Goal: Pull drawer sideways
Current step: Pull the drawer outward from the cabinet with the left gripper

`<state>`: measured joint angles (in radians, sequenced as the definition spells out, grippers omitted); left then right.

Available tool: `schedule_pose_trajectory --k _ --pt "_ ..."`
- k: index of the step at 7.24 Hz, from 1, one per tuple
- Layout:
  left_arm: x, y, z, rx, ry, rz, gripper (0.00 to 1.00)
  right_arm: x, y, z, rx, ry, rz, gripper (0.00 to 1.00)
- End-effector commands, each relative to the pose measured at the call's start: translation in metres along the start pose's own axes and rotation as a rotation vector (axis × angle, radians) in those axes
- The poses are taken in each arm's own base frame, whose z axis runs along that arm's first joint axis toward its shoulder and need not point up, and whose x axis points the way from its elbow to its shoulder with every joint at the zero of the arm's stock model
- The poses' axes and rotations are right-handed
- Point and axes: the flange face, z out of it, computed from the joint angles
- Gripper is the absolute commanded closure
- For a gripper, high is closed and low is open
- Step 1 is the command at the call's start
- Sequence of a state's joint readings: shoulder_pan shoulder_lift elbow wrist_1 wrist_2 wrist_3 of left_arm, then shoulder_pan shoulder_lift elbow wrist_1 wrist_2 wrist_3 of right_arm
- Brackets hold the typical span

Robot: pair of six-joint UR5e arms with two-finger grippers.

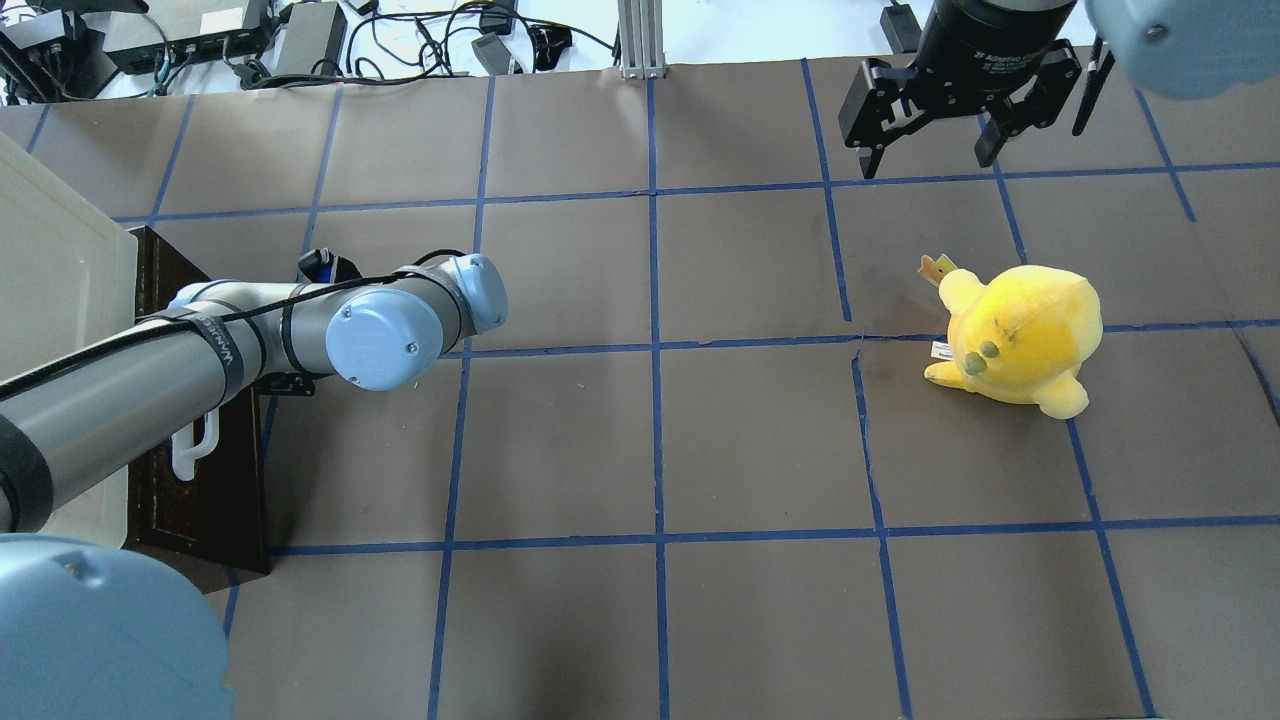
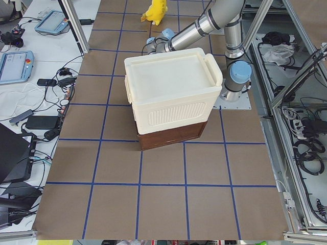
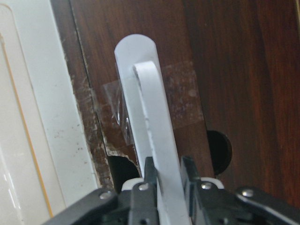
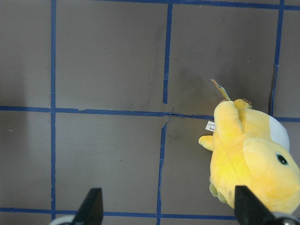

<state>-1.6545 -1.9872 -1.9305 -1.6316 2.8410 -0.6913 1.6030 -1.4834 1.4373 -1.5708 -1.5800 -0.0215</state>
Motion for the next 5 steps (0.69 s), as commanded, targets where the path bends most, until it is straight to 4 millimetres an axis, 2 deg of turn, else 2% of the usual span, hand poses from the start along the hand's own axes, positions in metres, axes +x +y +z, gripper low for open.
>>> schedule_pose_trajectory --k 1,5 --pt "0.0 0.0 -0.003 0.007 -0.001 0.003 0.85 0.0 0.0 0.0 0.0 0.0 0.0 0.0" --pt "0.004 0.004 -0.023 0.046 -0.003 0.004 0.85 0.0 0.0 0.0 0.0 0.0 0.0 0.0"
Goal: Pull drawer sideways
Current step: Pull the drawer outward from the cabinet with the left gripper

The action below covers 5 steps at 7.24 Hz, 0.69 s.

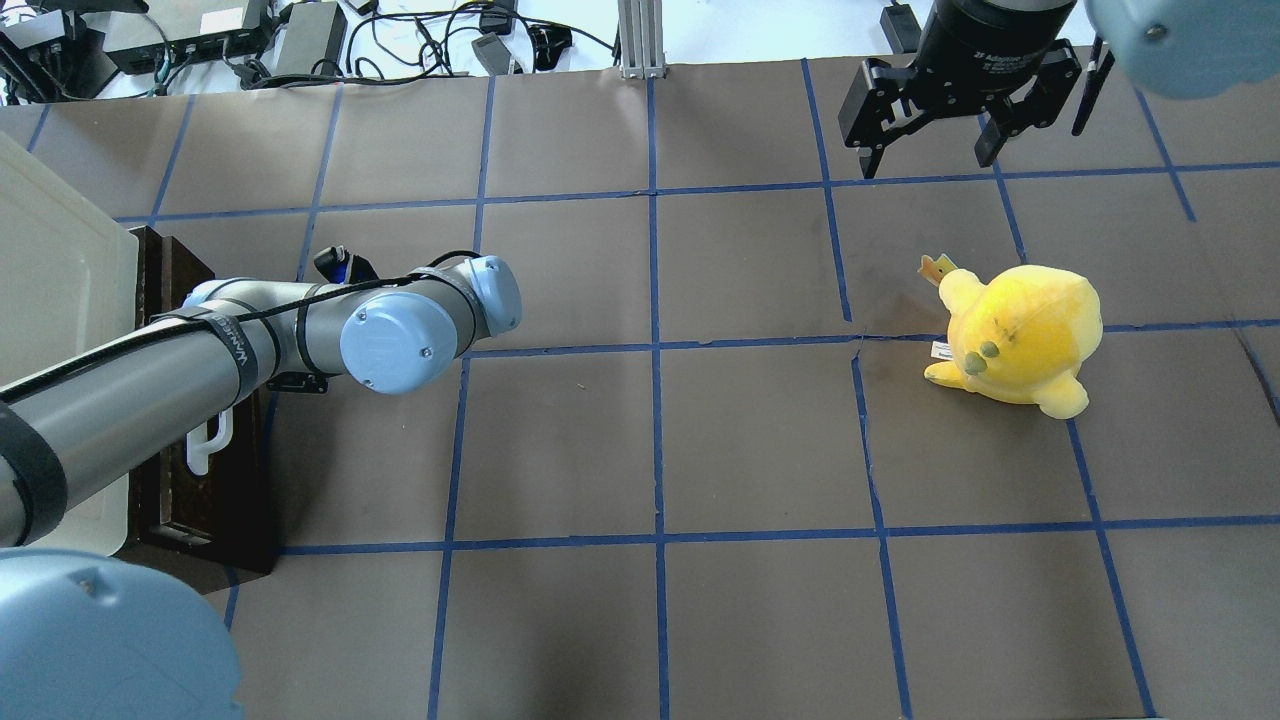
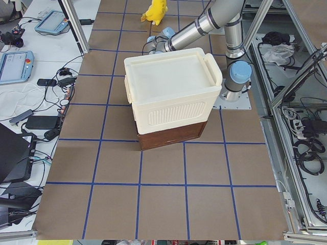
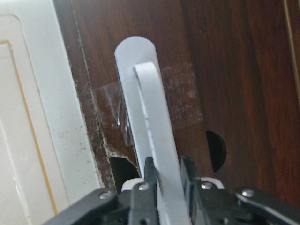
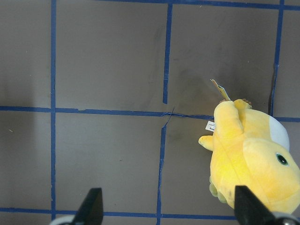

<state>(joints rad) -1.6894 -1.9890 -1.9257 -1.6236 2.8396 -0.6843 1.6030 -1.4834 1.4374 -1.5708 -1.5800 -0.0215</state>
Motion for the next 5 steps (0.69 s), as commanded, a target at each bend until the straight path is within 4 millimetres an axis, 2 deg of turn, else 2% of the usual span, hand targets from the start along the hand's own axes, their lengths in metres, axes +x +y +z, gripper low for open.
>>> schedule_pose_trajectory --k 1,2,4,5 --pt "0.001 0.002 -0.009 0.017 0.001 -0.001 0.85 0.0 0.0 0.0 0.0 0.0 0.0 0.0" --pt "0.004 0.005 -0.017 0.023 0.012 0.0 0.85 0.0 0.0 0.0 0.0 0.0 0.0 0.0" --pt "-0.005 -0.001 -0.04 0.03 0.061 -0.029 0.85 0.0 0.0 0.0 0.0 0.0 0.0 0.0" --pt "-0.005 -0.001 -0.043 0.036 0.06 -0.026 0.85 0.0 0.0 0.0 0.0 0.0 0.0 0.0"
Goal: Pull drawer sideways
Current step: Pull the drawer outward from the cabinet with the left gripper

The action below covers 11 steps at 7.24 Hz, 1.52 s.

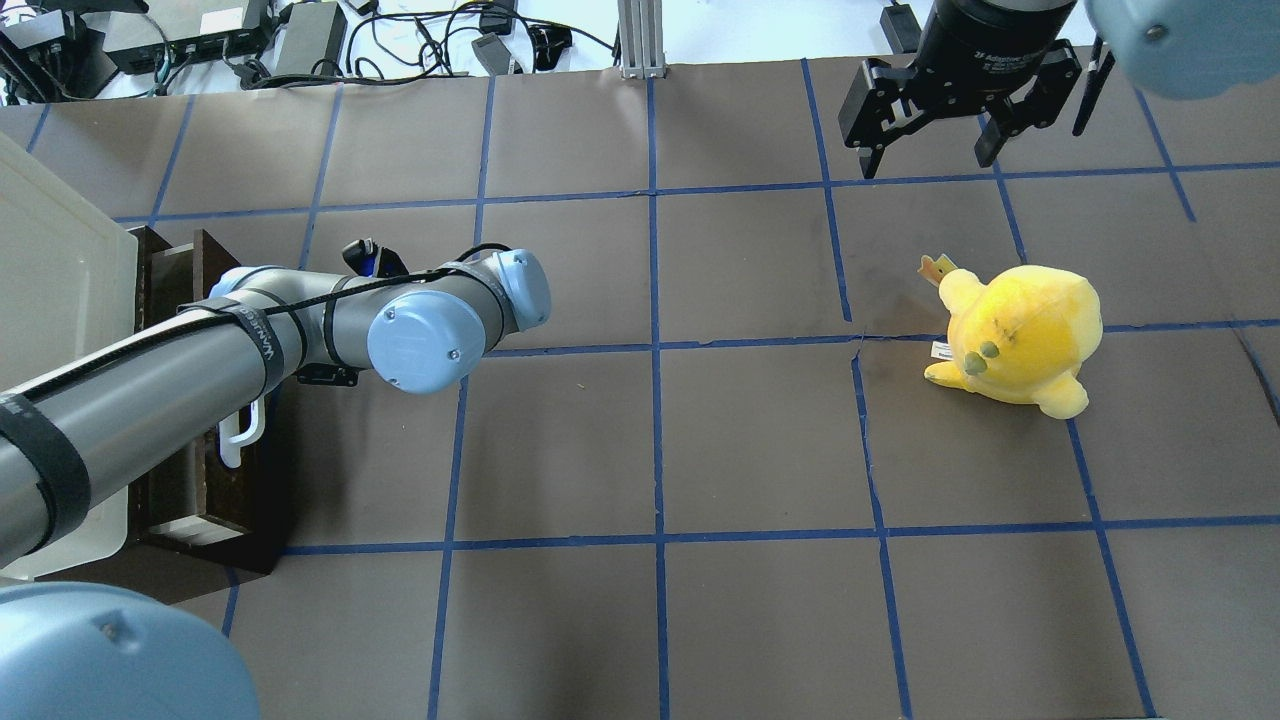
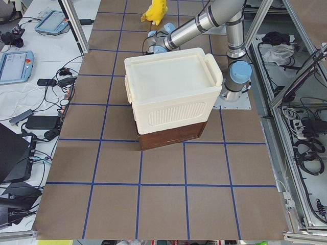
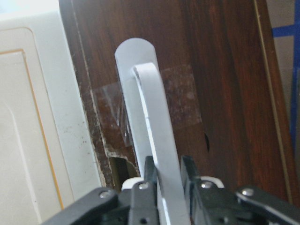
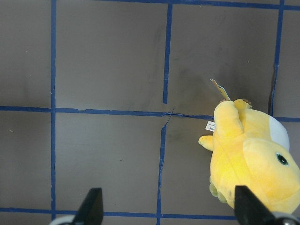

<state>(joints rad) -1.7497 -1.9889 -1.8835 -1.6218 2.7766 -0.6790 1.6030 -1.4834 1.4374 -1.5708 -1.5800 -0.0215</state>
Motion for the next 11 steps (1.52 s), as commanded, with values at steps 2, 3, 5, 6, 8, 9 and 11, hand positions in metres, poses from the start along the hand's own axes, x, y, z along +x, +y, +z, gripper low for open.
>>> schedule_pose_trajectory --k 2,3,5,6,8,9,11 --pt "0.001 0.002 -0.016 0.017 0.017 -0.001 0.85 0.0 0.0 0.0 0.0 0.0 0.0 0.0" --pt "0.003 0.004 -0.02 0.012 0.035 -0.006 0.85 0.0 0.0 0.0 0.0 0.0 -0.002 0.0" --pt "0.003 0.003 -0.022 0.012 0.04 -0.008 0.85 0.0 0.0 0.0 0.0 0.0 0.0 0.0" --pt "0.003 0.003 -0.022 0.01 0.04 -0.008 0.85 0.0 0.0 0.0 0.0 0.0 0.0 0.0" --pt "0.003 0.004 -0.023 0.014 0.041 -0.008 0.85 0.0 0.0 0.0 0.0 0.0 0.0 0.0" --pt "0.003 0.004 -0.028 0.023 0.041 -0.011 0.85 0.0 0.0 0.0 0.0 0.0 0.0 0.0" --pt "-0.007 -0.003 -0.038 0.015 0.078 -0.007 0.85 0.0 0.0 0.0 0.0 0.0 0.0 0.0"
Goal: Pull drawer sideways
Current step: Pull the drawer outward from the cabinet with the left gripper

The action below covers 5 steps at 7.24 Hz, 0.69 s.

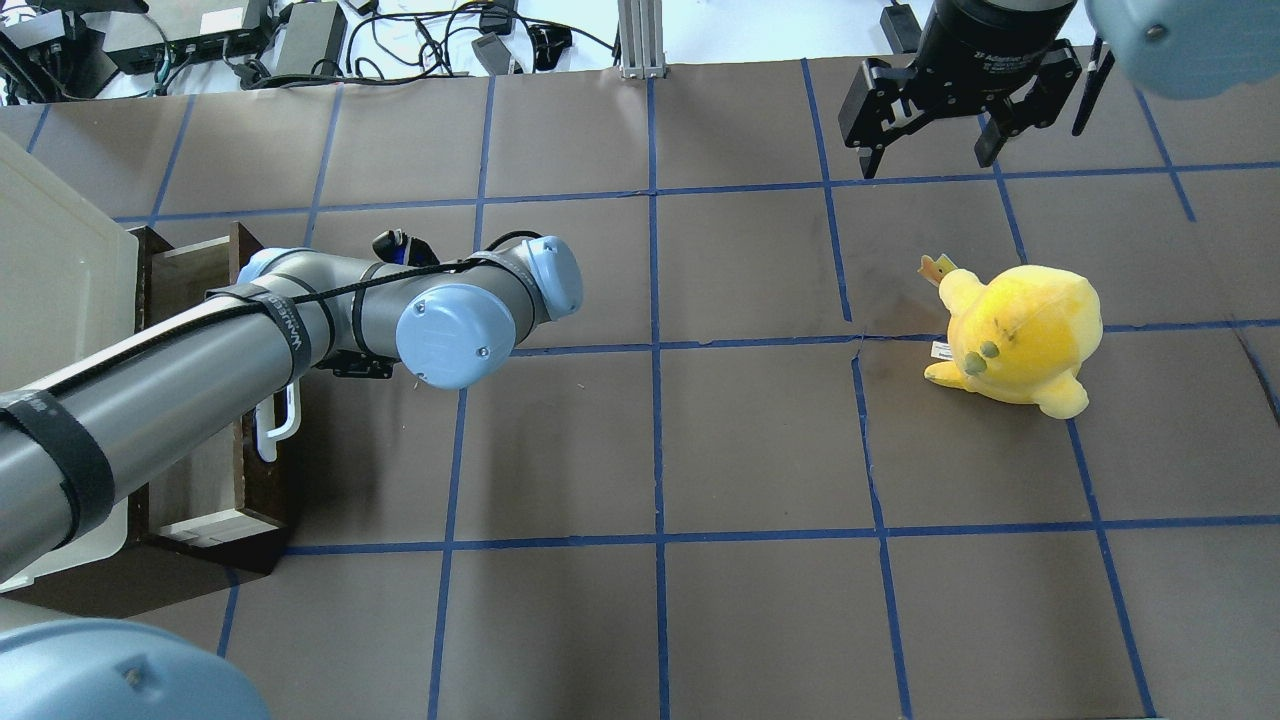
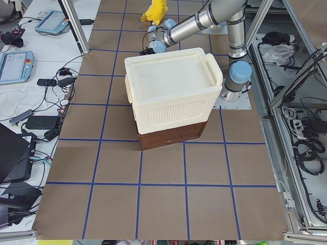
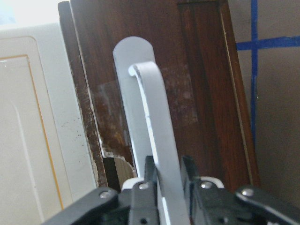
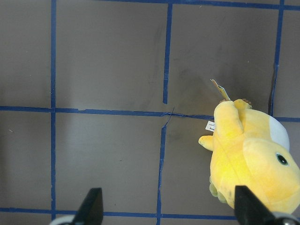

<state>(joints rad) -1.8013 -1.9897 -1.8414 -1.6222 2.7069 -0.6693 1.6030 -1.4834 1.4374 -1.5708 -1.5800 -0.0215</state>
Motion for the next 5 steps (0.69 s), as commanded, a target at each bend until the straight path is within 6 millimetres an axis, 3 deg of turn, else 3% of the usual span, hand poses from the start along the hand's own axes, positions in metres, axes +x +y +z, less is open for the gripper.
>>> schedule_pose_trajectory --k 1,4,5 --pt "-0.0043 -0.0031 -0.0069 -0.004 0.02 0.011 0.85 0.0 0.0 0.0 0.0 0.0 0.0 0.0" --pt "-0.0026 -0.0015 -0.0058 -0.007 0.018 0.018 0.79 0.0 0.0 0.0 0.0 0.0 0.0 0.0" --pt "-0.0023 -0.0012 -0.0072 -0.002 0.017 0.018 0.43 0.0 0.0 0.0 0.0 0.0 0.0 0.0"
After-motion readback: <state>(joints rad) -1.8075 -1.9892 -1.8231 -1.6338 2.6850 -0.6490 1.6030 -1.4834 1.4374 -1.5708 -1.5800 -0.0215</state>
